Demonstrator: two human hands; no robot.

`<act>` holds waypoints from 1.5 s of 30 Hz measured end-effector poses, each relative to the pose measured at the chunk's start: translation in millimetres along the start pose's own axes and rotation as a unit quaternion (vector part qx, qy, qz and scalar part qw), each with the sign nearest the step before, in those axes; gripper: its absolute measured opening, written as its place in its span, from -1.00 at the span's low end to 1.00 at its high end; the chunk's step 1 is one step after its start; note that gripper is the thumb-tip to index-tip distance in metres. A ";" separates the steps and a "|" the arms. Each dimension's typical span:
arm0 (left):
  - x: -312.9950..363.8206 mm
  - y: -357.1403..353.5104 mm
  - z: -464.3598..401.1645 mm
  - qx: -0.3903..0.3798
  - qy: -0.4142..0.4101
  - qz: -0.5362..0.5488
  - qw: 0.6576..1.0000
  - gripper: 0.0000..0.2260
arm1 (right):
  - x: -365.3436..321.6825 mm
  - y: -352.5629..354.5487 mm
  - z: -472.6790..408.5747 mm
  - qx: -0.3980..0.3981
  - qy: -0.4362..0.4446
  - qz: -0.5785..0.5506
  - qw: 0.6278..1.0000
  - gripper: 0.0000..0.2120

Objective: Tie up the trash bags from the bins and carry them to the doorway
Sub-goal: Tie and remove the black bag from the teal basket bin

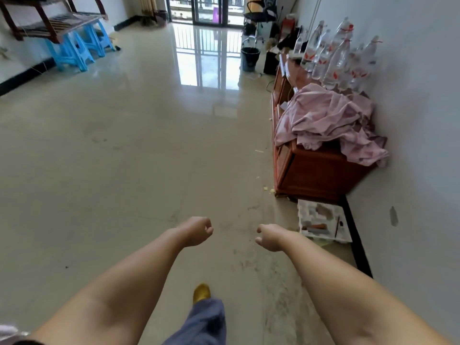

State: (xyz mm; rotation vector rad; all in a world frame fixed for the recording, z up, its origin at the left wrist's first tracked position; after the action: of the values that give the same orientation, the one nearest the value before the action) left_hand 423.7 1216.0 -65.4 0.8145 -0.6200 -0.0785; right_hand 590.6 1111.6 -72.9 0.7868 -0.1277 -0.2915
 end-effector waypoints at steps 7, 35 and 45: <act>24.4 116.2 -150.2 -0.018 -0.017 -0.041 0.999 -0.70 | 25.1 125.2 -112.2 0.028 -0.034 -0.044 0.998 -0.53; 153.1 467.7 -789.3 -0.023 -0.009 -0.023 0.999 -0.72 | 212.6 624.0 -660.0 0.032 -0.001 -0.005 0.999 -0.56; 210.8 620.0 -1019.4 -0.054 -0.032 -0.053 0.997 -0.65 | 277.8 808.6 -828.5 0.018 -0.038 -0.049 0.998 -0.56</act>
State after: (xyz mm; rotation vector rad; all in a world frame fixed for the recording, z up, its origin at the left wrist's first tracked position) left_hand 1050.7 2252.9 -58.5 0.7429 -0.6281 -0.2339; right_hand 1208.3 2129.4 -75.5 0.8199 -0.1663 -0.4133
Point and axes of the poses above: each hand's wrist, its own z-axis away from the middle knuckle, its own y-axis out of the back of the hand, x = y × z, the point moved 10 cm from there along -z, towards the middle knuckle, and after that the axes turned 11 degrees about z, right-handed, at the moved point
